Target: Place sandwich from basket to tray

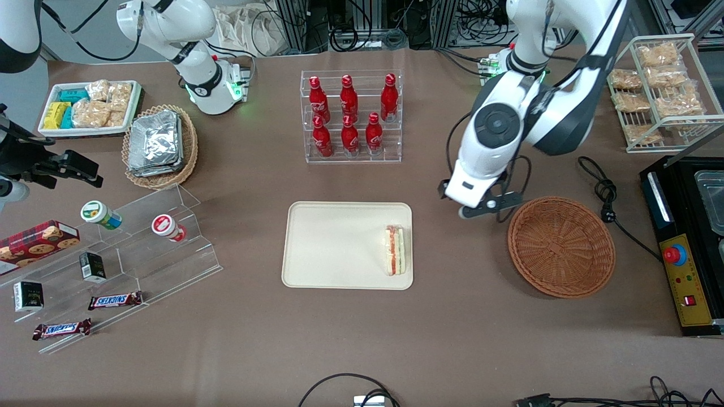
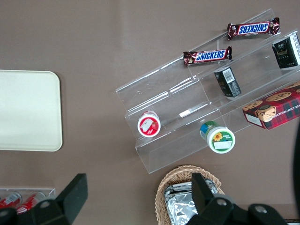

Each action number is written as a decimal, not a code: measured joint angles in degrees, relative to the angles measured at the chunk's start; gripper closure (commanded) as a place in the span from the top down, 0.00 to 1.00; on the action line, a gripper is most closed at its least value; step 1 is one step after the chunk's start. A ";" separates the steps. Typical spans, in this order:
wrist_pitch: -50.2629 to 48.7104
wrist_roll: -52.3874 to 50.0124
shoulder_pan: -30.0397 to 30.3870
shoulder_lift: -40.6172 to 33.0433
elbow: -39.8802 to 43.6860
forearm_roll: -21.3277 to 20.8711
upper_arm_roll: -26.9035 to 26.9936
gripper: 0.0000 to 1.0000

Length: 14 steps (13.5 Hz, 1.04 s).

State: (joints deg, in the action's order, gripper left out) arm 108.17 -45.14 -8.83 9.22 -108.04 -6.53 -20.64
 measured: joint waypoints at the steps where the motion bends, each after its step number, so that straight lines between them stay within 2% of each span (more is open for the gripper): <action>1: -1.43 2.88 1.57 -1.37 -0.16 0.49 0.09 1.00; 6: -8.74 20.39 12.40 -6.54 0.99 3.81 0.63 1.00; 11: -13.47 26.49 18.89 -7.14 5.28 3.95 0.84 1.00; 14: -13.52 27.27 19.51 -7.19 7.01 3.95 1.06 1.00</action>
State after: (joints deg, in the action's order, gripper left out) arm 94.65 -17.87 10.68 2.03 -101.03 -2.58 -19.58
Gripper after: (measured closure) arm 0.000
